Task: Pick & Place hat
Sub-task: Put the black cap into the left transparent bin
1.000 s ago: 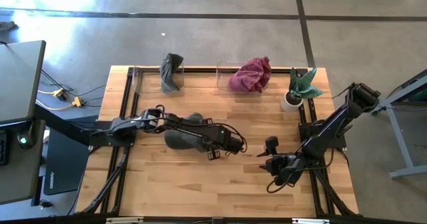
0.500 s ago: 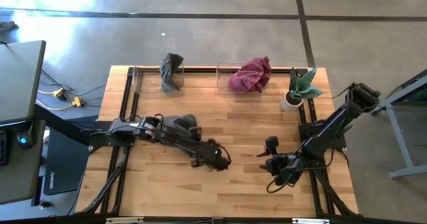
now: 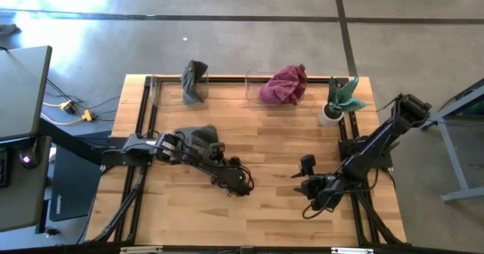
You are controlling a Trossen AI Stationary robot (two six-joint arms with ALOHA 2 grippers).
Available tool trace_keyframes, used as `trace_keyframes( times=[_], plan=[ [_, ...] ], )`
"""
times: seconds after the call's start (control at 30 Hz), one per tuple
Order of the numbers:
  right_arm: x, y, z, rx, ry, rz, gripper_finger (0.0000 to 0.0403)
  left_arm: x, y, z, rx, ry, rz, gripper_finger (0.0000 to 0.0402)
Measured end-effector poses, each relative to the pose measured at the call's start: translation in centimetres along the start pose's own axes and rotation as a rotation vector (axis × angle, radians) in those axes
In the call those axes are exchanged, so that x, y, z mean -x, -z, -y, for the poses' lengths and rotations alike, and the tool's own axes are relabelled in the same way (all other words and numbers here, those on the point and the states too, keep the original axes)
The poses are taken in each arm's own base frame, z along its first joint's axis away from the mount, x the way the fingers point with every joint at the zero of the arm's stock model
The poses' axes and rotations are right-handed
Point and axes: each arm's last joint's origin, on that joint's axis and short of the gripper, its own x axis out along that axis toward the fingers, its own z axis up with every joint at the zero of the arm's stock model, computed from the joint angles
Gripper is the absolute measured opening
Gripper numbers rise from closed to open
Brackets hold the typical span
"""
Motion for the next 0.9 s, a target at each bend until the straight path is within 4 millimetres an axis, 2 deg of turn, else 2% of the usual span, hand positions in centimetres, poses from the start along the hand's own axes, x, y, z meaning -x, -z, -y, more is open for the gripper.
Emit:
trace_keyframes(
  times=[0.1,0.3,0.43,0.6,0.77,0.9],
  plan=[
    [0.0,0.0,0.0,0.004,0.0,0.0,0.0209,1.0,0.2,-1.3,0.068,-0.016,0.066,0.0009],
    [0.0,0.0,0.0,0.006,0.001,-0.001,0.0209,4.2,1.8,-6.6,0.331,0.022,0.204,0.0003],
    [0.0,0.0,0.0,0.001,0.001,-0.001,0.0209,6.6,4.0,-10.6,0.491,0.04,0.334,0.0002],
    [0.0,0.0,0.0,0.0,0.001,-0.001,0.0209,8.7,7.1,-15.2,0.669,0.086,0.457,0.0001],
    [0.0,0.0,0.0,-0.001,0.001,0.0,0.0209,10.0,10.2,-19.1,0.834,0.099,0.579,0.0001],
    [0.0,0.0,0.0,0.0,0.001,0.0,0.0209,10.6,12.4,-21.6,0.936,0.045,0.687,0.0]
  ],
)
